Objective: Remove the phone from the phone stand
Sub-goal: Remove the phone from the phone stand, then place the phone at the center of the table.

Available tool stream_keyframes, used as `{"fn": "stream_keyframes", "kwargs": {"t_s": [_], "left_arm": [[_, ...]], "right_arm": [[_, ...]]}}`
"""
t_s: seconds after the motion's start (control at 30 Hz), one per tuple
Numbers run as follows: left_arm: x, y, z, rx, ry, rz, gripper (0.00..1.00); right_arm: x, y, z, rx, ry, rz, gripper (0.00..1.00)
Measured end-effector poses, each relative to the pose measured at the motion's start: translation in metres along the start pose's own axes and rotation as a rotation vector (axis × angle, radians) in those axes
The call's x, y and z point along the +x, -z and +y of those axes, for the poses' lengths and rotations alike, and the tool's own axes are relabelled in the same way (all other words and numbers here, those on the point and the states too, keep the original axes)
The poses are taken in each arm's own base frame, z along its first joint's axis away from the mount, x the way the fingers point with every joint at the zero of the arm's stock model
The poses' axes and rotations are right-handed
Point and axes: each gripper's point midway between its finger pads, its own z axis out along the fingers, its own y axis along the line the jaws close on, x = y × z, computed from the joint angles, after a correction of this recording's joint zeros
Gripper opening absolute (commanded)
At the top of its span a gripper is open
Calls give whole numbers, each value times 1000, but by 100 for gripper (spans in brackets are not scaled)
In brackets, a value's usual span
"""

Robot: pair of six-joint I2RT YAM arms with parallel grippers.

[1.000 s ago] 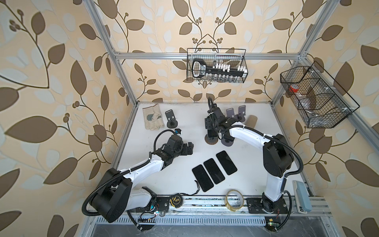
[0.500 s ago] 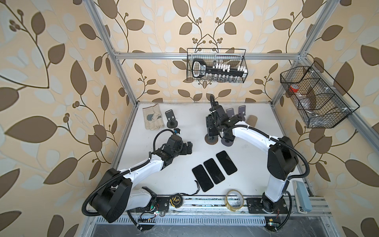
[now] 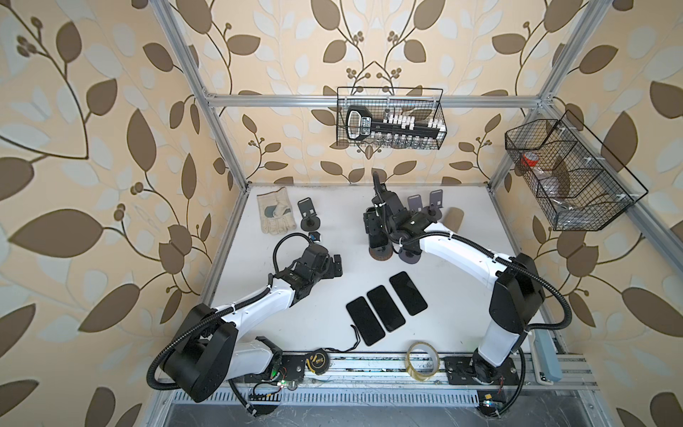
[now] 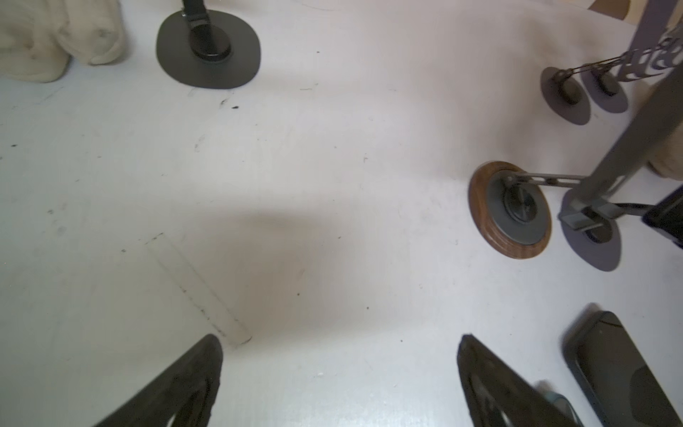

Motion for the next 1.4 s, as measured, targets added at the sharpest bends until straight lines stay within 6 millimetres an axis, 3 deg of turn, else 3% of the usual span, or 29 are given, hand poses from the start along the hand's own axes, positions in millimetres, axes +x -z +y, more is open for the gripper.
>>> {"fn": "stream_keyframes", "kwargs": {"t_s": [0.13, 0.27, 0.4, 0.7, 0.93, 1.17, 1.4], "left_arm": [[-7, 13, 29, -144, 60, -52, 99], [-27, 40, 46, -195, 143, -183, 99], [-35, 61, 64, -256, 210, -266, 99], [-18, 63, 94, -429, 256, -240, 99], [-17, 68, 103, -487, 284, -243, 99], [-27, 81, 101, -455, 318, -299, 99], [-29, 82, 101, -450, 323, -308, 99]], "right_arm": [[5, 8, 26, -59, 29, 17, 64], [7, 12, 54, -122, 51, 20, 64], [25, 7, 77, -163, 80, 59, 63], [75, -9, 113, -198, 130, 158, 62], [102, -22, 123, -192, 144, 210, 62], [109, -25, 125, -193, 140, 228, 62], [140, -39, 129, -191, 167, 301, 62]]}}
